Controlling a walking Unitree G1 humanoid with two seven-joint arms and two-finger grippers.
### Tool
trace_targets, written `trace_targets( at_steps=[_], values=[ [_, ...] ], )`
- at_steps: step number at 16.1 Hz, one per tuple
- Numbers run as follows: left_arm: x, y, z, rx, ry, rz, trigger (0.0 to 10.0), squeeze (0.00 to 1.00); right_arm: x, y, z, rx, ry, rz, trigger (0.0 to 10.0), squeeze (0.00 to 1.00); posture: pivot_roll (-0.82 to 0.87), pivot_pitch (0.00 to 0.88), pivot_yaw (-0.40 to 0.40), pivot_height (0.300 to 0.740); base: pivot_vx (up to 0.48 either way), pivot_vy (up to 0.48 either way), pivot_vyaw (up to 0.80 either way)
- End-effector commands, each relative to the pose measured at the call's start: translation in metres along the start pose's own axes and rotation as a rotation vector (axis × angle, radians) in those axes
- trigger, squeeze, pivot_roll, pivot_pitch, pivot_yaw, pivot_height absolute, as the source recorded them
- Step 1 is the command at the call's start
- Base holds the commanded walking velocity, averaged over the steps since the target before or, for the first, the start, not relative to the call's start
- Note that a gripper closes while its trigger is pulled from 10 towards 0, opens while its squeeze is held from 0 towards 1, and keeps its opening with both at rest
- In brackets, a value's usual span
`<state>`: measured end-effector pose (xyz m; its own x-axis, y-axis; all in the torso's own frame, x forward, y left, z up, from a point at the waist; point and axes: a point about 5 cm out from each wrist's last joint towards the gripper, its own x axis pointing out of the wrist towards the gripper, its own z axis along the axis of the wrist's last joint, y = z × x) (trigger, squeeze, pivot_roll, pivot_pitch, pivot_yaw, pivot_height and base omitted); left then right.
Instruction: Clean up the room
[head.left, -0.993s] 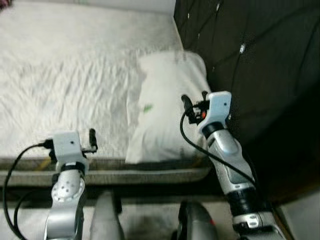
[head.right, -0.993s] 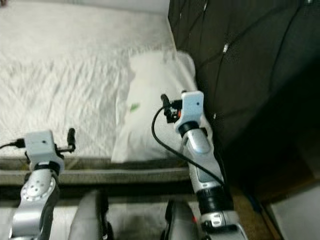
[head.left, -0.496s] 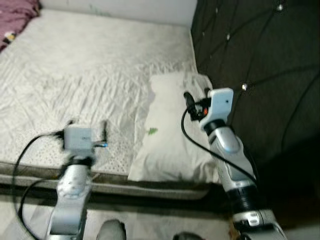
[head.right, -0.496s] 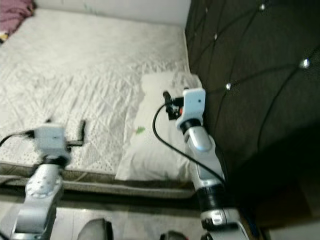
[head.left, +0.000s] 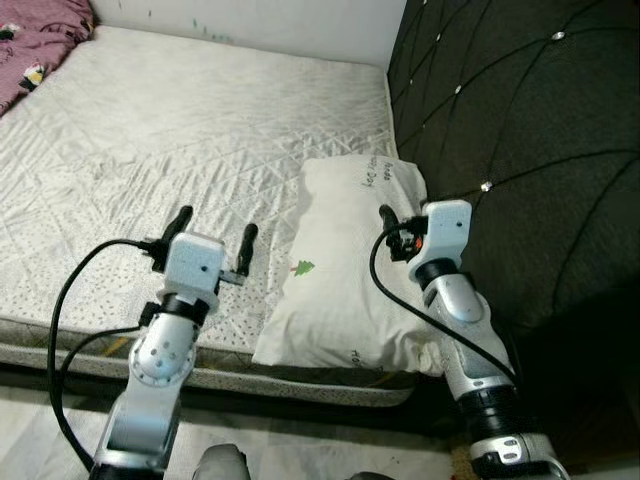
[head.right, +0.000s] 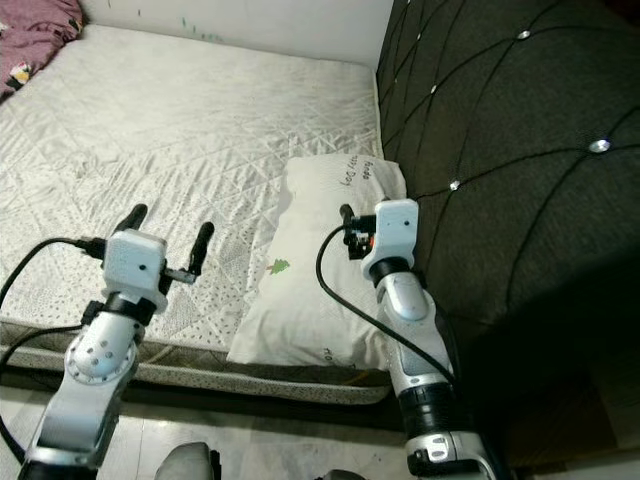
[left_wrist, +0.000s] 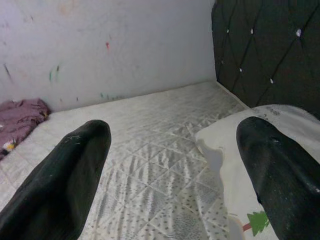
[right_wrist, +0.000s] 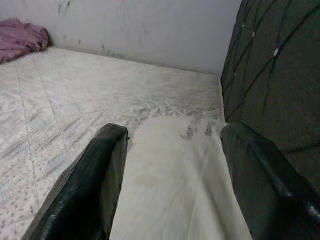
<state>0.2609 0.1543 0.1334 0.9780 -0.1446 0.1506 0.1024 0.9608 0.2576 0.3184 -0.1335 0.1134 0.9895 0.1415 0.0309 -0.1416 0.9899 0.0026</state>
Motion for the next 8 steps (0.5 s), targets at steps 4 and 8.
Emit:
trace_targets(
  at_steps=[4, 8],
  values=[
    [0.008, 0.006, -0.006, -0.166, 0.057, 0.097, 10.0, 0.0, 0.005, -0.017, 0.011, -0.056, -0.057, -0.086, 10.0, 0.0, 0.0, 0.0, -0.098, 0.74, 0.0, 0.0, 0.0],
    [0.007, 0.014, -0.011, -0.137, 0.052, 0.134, 10.0, 0.0, 0.004, -0.033, -0.013, -0.18, 0.125, -0.185, 10.0, 0.0, 0.04, 0.0, -0.125, 0.74, 0.0, 0.0, 0.0]
  ],
)
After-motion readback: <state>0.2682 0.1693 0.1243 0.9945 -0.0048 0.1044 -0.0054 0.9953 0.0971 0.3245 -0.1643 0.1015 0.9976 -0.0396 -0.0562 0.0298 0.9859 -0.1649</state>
